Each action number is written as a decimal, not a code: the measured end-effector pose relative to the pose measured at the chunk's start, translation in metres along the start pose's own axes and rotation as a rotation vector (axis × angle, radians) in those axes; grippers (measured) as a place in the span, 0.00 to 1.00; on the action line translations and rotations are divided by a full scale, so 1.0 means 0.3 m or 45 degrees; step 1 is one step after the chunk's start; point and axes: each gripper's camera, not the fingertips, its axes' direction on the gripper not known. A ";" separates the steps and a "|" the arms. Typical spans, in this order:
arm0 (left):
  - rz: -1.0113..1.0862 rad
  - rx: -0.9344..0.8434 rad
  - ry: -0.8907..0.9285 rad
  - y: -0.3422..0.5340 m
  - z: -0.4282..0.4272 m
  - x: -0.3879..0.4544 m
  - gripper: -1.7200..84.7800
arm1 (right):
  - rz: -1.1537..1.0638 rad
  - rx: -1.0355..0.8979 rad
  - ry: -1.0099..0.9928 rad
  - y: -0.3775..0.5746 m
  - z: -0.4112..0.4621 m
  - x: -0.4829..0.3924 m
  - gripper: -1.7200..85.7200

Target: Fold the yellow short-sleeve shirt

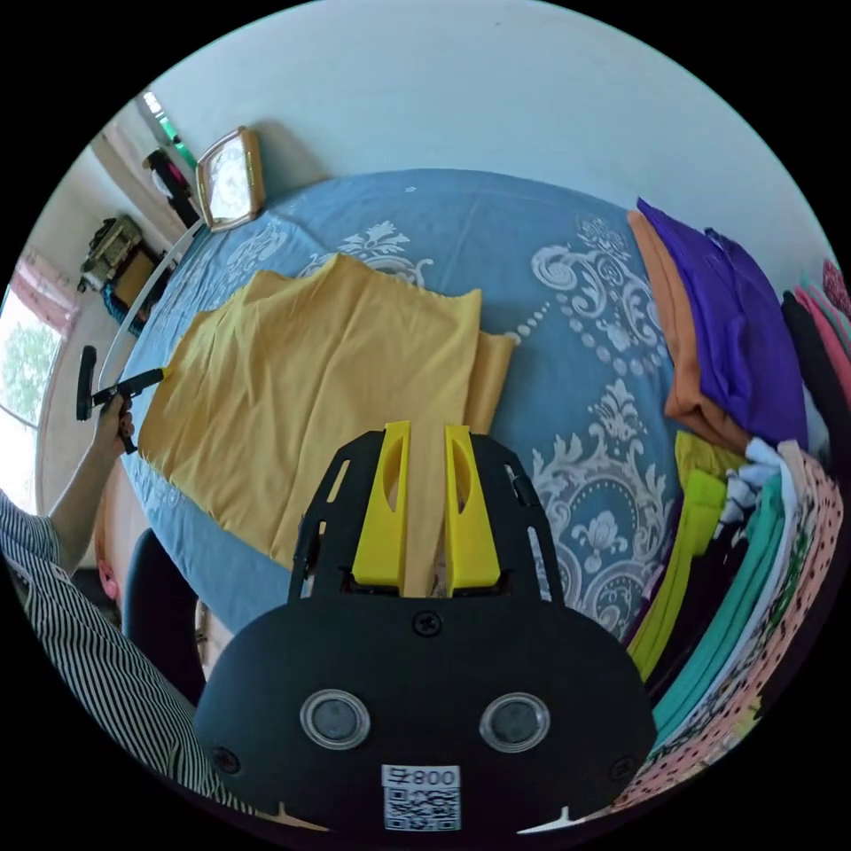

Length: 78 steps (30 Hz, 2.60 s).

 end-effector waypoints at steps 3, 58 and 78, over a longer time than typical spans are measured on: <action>-0.012 0.058 0.025 0.075 0.026 -0.026 0.04 | 0.061 0.003 -0.053 0.081 0.021 0.065 0.10; -0.186 -0.125 0.224 0.784 -0.137 -0.284 0.05 | 0.350 -0.073 -0.427 1.206 0.386 0.144 0.11; -0.211 -0.175 0.208 0.463 -0.869 -0.228 0.03 | 0.346 -0.278 -0.546 1.360 0.570 0.148 0.03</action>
